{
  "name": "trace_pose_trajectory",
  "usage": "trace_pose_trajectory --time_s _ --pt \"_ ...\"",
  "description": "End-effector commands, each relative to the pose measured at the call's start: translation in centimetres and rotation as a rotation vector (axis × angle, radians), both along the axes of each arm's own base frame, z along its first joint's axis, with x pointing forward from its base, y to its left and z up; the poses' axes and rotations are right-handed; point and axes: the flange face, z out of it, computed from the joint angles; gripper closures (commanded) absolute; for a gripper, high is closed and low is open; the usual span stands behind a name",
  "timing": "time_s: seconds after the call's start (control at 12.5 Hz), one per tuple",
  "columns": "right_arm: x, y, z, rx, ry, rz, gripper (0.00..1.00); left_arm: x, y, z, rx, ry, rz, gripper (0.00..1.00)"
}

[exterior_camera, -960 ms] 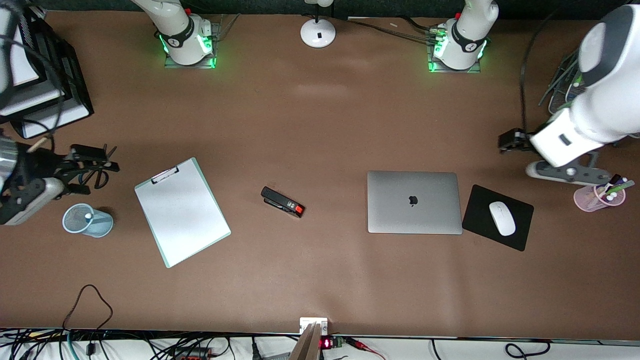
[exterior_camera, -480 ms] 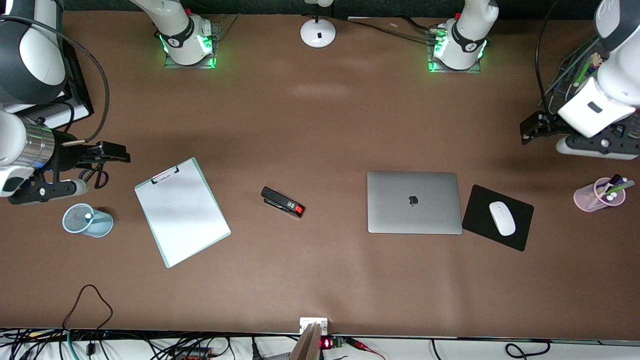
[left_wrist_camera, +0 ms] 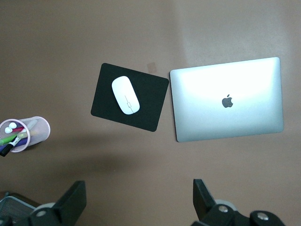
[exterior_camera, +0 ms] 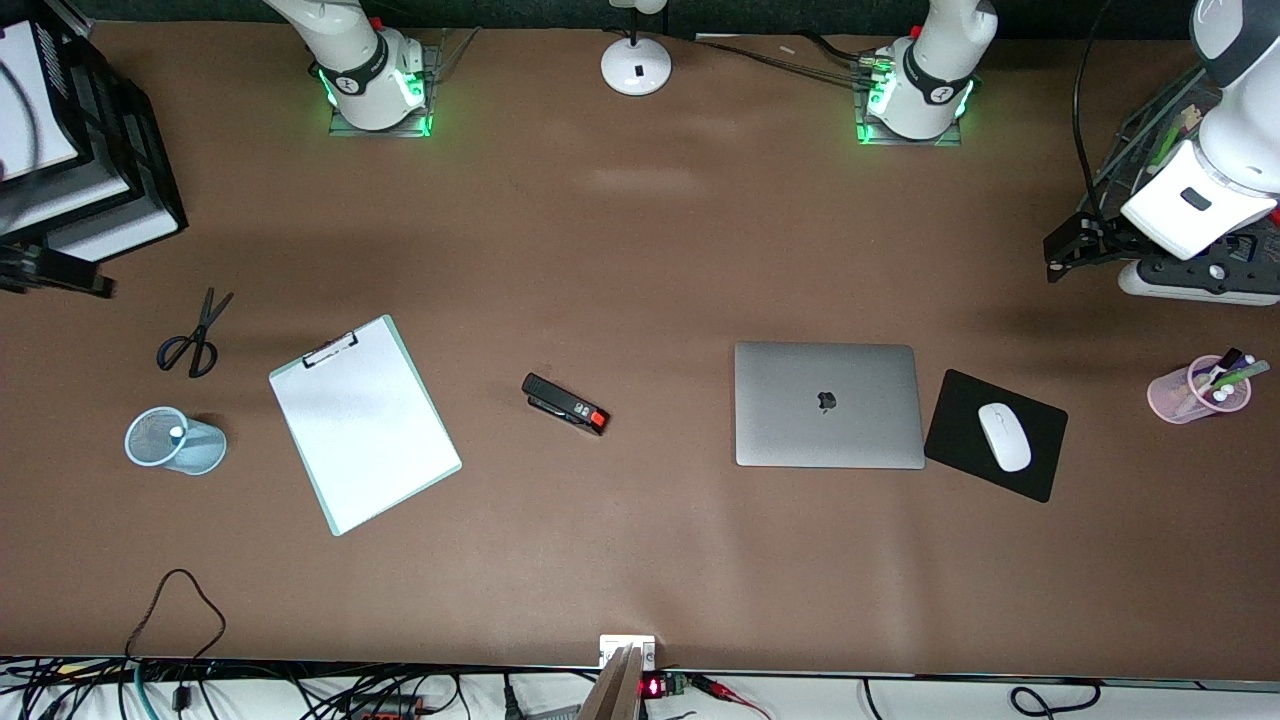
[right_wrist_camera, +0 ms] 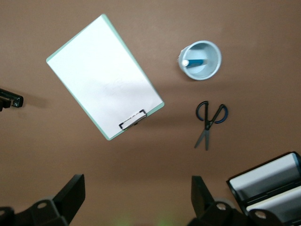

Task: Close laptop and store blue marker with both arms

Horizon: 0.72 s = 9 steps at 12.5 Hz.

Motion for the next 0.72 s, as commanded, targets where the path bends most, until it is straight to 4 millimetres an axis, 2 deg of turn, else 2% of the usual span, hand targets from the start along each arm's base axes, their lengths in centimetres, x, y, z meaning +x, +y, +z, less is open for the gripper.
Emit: trace_pose_trajectory --time_s 0.0,0.32,0.64 --pt "-2.1 1.8 0.8 0.001 -0.022 0.019 0.0 -2.3 0.2 0.0 -0.018 -0.048 -0.021 0.0" --pt "-2.7 2.3 0.7 0.012 -0.015 0.012 0.0 -2.3 0.4 -0.3 -0.018 -0.048 -0.018 0.0" --pt "-4.6 2.0 -0.4 0.012 -0.062 0.008 0.0 -2.2 0.4 -0.4 -0.017 -0.042 -0.018 0.0"
